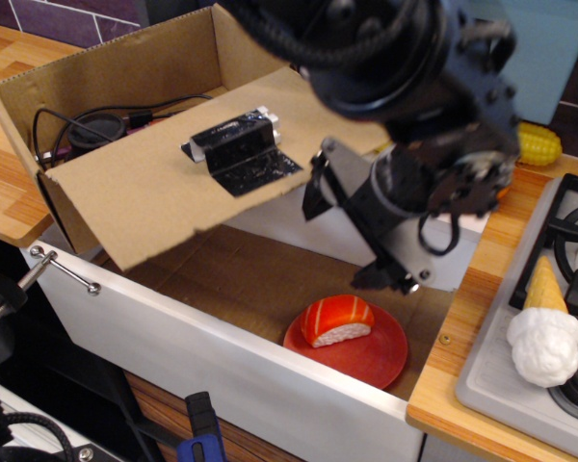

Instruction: Close brown1fbox flap

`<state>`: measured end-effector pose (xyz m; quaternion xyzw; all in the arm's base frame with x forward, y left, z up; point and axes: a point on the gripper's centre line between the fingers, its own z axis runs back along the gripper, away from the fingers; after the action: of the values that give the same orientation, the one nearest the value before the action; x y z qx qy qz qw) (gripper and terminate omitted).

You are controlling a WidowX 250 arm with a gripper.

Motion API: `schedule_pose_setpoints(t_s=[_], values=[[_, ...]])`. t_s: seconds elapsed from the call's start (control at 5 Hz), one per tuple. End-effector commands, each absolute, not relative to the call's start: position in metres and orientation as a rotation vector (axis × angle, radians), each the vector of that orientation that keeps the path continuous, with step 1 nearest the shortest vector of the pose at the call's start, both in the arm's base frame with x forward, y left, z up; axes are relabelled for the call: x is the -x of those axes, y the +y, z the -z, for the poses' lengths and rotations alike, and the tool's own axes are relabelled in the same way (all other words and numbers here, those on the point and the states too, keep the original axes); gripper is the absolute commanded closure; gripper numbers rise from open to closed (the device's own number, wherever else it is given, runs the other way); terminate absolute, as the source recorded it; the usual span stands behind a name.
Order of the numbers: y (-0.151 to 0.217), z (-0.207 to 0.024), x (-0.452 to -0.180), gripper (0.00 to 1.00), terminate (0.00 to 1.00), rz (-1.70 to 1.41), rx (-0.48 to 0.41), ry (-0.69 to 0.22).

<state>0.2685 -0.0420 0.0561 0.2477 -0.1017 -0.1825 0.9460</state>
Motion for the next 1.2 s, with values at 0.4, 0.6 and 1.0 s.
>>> schedule_pose_setpoints(t_s=[0.4, 0.6, 1.0], values=[[0.003, -0.148, -0.275, 0.00, 0.00, 0.463, -0.673, -0.236], [0.030, -0.164, -0.276, 0.00, 0.00, 0.498, -0.696, -0.242], [0.122, -0.166, -0.278, 0.00, 0.00, 0.599, -0.605, -0.273]])
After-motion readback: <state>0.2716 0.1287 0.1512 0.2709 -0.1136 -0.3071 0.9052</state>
